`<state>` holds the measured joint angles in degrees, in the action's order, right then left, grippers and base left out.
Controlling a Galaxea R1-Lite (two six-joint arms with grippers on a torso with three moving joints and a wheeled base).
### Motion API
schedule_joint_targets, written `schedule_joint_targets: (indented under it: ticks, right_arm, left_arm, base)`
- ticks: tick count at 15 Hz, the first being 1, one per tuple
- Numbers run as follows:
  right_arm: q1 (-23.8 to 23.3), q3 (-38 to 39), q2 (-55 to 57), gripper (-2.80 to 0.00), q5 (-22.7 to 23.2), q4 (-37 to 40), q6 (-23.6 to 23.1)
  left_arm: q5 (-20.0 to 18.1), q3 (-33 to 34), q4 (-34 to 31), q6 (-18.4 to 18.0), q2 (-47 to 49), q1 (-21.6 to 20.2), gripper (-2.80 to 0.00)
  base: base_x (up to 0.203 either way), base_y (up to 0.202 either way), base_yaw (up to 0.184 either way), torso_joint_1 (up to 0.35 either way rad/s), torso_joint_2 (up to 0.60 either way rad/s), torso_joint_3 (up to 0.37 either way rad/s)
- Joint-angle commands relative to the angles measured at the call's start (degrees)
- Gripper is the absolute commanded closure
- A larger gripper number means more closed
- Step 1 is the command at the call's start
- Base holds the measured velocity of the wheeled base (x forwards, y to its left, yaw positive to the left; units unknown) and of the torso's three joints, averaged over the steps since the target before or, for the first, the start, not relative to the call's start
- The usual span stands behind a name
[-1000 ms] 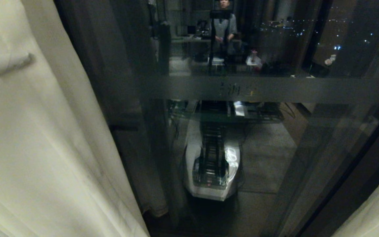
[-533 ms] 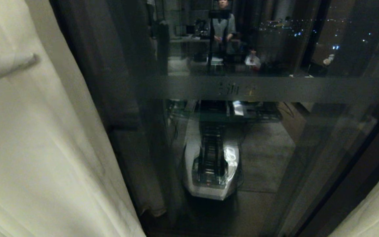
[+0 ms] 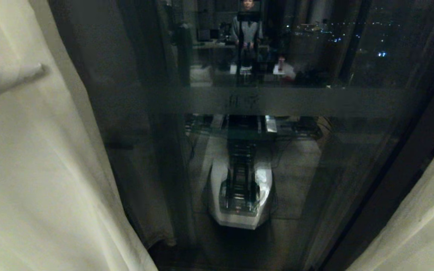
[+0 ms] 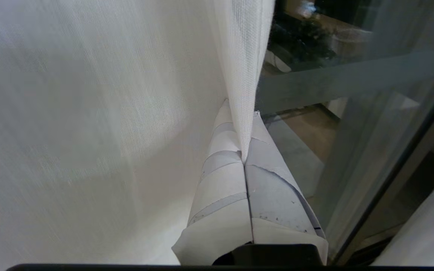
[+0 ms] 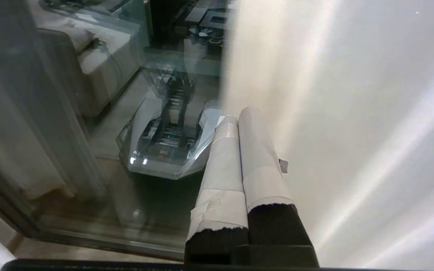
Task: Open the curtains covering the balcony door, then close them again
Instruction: Close the inner curtains on both sides
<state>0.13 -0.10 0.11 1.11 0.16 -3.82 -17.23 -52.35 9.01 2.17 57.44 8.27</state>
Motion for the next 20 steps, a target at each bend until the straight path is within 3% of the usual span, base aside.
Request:
schedule_joint_targets:
  ticks: [1,20]
  right_arm:
    - [0.04,0.01,-0.02,0.00,0.03,-0.02,-0.05]
    - [0.04,0.01,-0.02,0.00,0.03,0.02,-0.04]
  left_arm:
    - [-0.17,0.03,0.13,0.02,0.13,0.00,0.00]
    - [-0.17,2.86,0.13,0.02,-2.07,0.08,0.00]
  base:
    - [0.000,-0.187,-0.001,0.004,0.00,0.002]
    - [0.000,-0.188,0.003,0.003,0.00,0.002]
